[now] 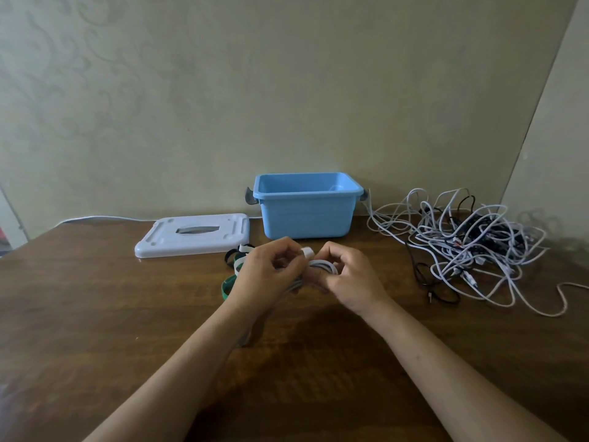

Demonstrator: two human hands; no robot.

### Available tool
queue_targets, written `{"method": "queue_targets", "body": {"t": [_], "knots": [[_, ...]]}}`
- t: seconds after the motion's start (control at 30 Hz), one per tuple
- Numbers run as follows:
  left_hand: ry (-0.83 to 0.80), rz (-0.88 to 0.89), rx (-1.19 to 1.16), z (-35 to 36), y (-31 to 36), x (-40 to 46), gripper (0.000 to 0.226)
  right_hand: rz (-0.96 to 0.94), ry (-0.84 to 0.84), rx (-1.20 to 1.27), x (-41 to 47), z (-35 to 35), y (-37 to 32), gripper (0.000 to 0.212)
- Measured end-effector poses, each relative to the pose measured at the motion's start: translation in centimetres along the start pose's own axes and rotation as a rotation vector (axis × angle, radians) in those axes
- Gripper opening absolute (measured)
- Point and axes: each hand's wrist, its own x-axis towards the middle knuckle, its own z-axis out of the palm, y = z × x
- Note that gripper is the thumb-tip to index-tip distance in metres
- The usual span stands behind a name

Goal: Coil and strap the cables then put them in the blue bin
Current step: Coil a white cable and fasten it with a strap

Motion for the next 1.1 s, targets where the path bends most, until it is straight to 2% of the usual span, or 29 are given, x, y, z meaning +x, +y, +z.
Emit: {"method": "queue_targets", "body": {"t": [0.1,0.2,0.33,0.43,0.6,0.83,1.1], "knots": [[0.000,0.018,0.067,-0.1,0.0,-0.1,0.012,0.049,-0.034,0.036,0.1,0.1,-0.1,0.017],[0.005,0.002,0.108,-0.2,-0.2,0.1,0.004,0.054,-0.070,0.066,0.0,0.1,0.0,0.025],[0.058,-0.160,-0.044,-0.8,-0.1,0.3,0.006,0.016,-0.109,0.106,-0.1,-0.5,-0.4,0.043],[0.050,-0.227,-0.128,-1.0,-0.1,0.1,0.007,-0.044,-0.151,0.058,-0.2,-0.7,-0.4,0.045],[0.034,-0.211,-0.112,-0.7,0.0,0.2,0.007,-0.184,-0.107,-0.147,-0.6,-0.8,-0.7,0.034],[0.059,-0.139,-0.032,-0.4,0.0,0.1,0.008,-0.274,-0.064,-0.228,-0.6,-0.9,-0.5,0.029],[0.067,-0.068,0.065,-0.5,-0.4,0.1,0.009,-0.218,-0.028,-0.169,-0.5,-0.9,0.0,0.031]]}}
